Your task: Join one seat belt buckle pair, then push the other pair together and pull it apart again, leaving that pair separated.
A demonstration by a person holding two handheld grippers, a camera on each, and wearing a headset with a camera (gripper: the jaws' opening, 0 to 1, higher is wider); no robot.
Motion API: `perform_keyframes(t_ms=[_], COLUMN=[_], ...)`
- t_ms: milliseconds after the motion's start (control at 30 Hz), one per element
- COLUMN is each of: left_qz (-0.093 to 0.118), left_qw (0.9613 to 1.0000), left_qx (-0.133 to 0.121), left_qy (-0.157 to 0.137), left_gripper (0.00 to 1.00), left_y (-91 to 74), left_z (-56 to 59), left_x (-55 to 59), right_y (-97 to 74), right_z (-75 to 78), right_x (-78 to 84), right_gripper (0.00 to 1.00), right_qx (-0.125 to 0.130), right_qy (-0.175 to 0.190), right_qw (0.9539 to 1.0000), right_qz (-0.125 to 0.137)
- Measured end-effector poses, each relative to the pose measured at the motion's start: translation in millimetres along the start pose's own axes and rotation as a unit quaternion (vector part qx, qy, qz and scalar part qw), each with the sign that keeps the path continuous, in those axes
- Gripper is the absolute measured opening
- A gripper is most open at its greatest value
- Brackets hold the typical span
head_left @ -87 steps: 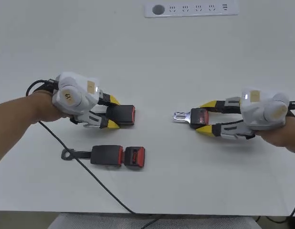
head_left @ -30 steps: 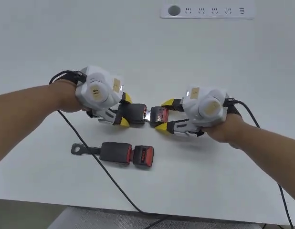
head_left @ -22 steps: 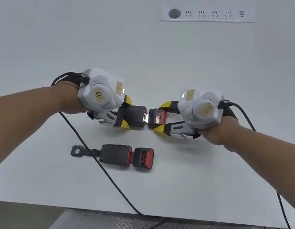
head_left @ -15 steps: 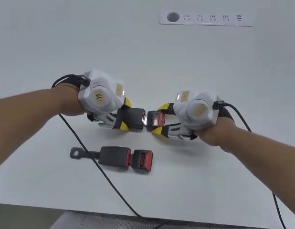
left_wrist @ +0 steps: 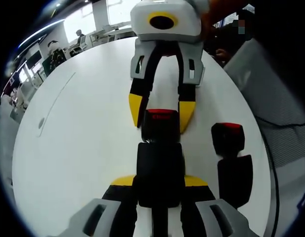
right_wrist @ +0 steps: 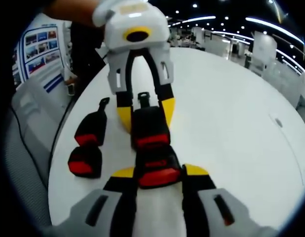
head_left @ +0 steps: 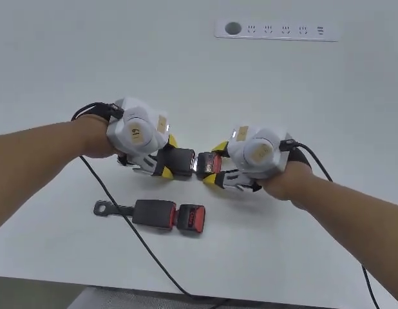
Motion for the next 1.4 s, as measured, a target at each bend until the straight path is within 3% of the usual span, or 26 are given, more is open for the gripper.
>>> perform_keyframes(t_ms=[667,1000,1400], left_qz=[0.002,0.009,0.008], left_qw=[1.0000,0.9999,0.9998], left_qx=[0.000,-0.002,-0.002], left_qy=[-0.009,-0.014,-0.019], left_gripper=[0.35,0.35,0.35], left_y=[-0.4,-1.0,-0.6], left_z=[0.4,2.4,4.3], left_x=[-0.2,-0.7,-0.7], right_y=[-3.6,-12.5,-30.3], right_z=[0.4,2.0,12.0], right_x=[4.3,21.4,62.9], right_gripper=[0.35,0.35,0.36], right_qx=[0.006,0.009,0.008], right_qy=[0.000,-0.003,0.001], right_qw=[1.0000,1.0000,0.9999], right_qz=[-0.007,-0.001,-0.007])
Point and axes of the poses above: the centre of the closed fingertips' face, and the gripper's own axes: y roughly forward along the fingers, z roughly to its right, x roughly out of its underside, the point moved 1 cm from there along -y, roughly backward along the fingers, and after that the axes turned 12 degrees about -z, right-handed, at the moved point
